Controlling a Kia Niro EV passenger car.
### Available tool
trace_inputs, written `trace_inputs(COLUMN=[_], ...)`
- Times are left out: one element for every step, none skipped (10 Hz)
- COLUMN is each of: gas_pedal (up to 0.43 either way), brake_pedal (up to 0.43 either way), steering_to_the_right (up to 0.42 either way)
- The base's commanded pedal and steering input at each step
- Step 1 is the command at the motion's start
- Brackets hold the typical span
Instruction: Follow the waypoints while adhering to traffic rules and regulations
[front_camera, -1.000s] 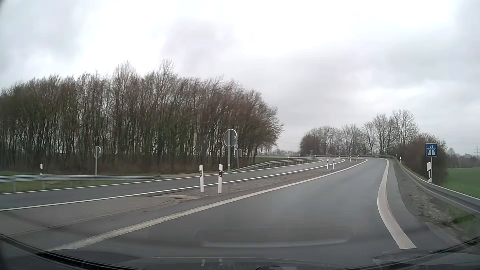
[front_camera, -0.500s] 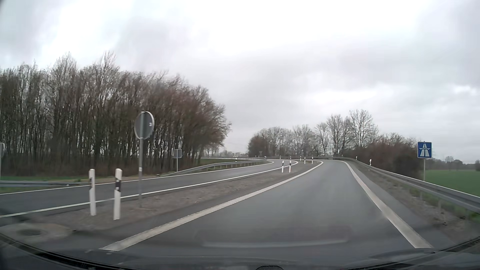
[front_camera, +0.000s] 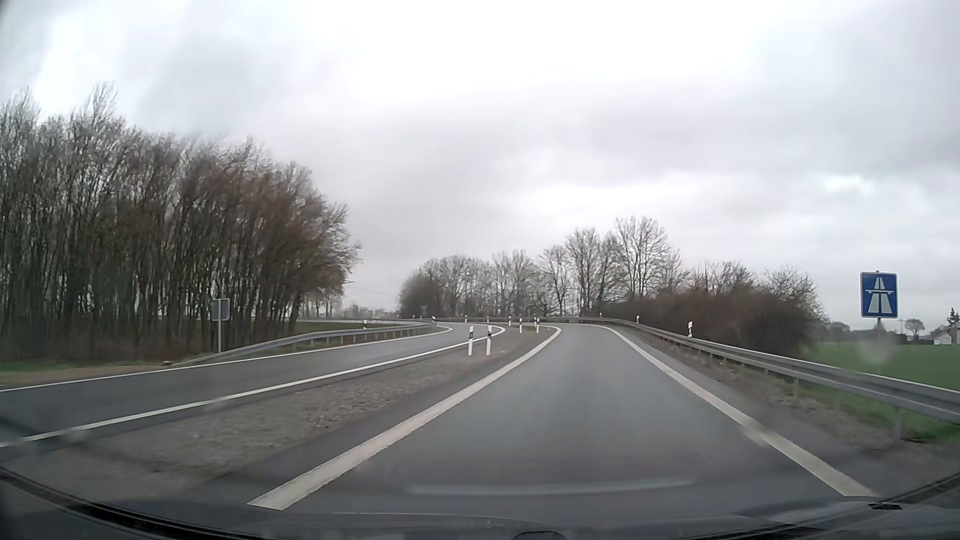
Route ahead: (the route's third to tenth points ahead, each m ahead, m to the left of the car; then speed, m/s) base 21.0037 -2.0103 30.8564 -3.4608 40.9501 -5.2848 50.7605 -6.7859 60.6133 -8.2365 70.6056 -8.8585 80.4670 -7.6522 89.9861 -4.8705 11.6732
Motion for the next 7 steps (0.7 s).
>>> trace_inputs(gas_pedal=[0.378,0.378,0.378,0.378,0.378,0.378,0.378], brake_pedal=[0.000,0.000,0.000,0.000,0.000,0.000,0.000], steering_to_the_right=[0.113,0.101,0.086,0.073,0.056,0.044,0.034])
